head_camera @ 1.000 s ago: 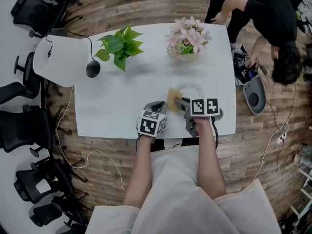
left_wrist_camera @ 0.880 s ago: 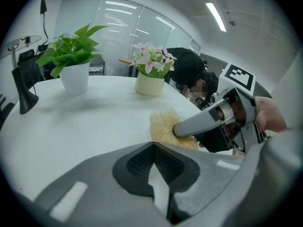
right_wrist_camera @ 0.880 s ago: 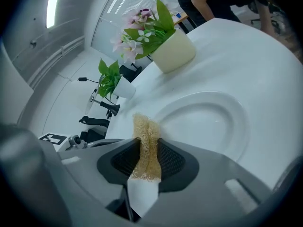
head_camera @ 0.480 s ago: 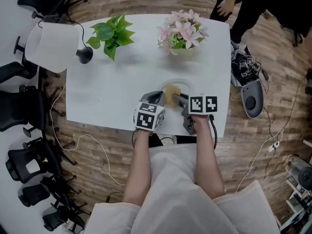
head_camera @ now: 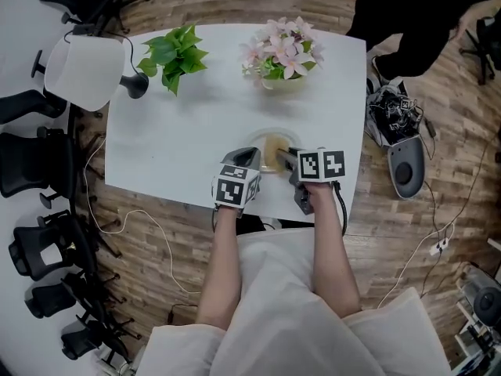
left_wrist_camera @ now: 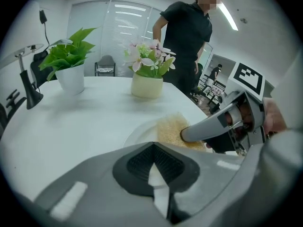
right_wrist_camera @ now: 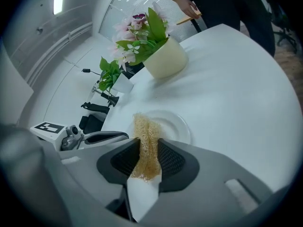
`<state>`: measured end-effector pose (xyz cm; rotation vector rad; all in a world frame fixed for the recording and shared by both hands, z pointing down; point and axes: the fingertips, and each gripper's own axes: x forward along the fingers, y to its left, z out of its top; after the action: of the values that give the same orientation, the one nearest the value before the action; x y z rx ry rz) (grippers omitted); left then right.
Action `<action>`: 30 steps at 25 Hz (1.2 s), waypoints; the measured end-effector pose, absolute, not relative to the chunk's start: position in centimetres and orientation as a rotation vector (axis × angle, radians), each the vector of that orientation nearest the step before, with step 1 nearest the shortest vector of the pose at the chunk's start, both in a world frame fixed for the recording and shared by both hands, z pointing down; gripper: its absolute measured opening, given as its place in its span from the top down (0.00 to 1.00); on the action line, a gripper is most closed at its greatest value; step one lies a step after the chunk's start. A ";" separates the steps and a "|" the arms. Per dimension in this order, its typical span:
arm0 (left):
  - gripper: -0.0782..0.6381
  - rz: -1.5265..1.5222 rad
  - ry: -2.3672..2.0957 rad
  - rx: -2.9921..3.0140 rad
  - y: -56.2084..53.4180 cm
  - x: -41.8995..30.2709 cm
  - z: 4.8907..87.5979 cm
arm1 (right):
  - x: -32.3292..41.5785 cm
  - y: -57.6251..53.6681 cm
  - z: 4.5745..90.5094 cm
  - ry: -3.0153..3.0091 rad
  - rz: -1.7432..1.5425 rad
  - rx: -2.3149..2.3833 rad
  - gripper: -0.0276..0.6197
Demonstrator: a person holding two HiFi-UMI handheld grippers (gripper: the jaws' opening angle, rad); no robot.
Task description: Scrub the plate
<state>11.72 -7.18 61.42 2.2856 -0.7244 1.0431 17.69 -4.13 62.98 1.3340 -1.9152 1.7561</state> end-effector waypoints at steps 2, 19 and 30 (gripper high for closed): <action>0.89 1.048 -0.735 2.276 -7.0 11.9 61.7 | 18.3 -4.1 62.9 -1.916 1.726 1.331 0.74; 0.89 1.034 -0.870 2.244 -6.1 11.1 62.2 | 26.8 -3.0 61.9 -1.913 1.609 1.576 0.74; 0.89 0.770 -1.211 2.194 1.0 10.9 56.2 | 25.6 -0.3 58.0 -2.129 1.093 1.495 0.75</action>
<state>10.92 0.99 56.24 2.1941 -1.2107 0.7698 25.65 -0.29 58.05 1.4946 -2.1294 1.0929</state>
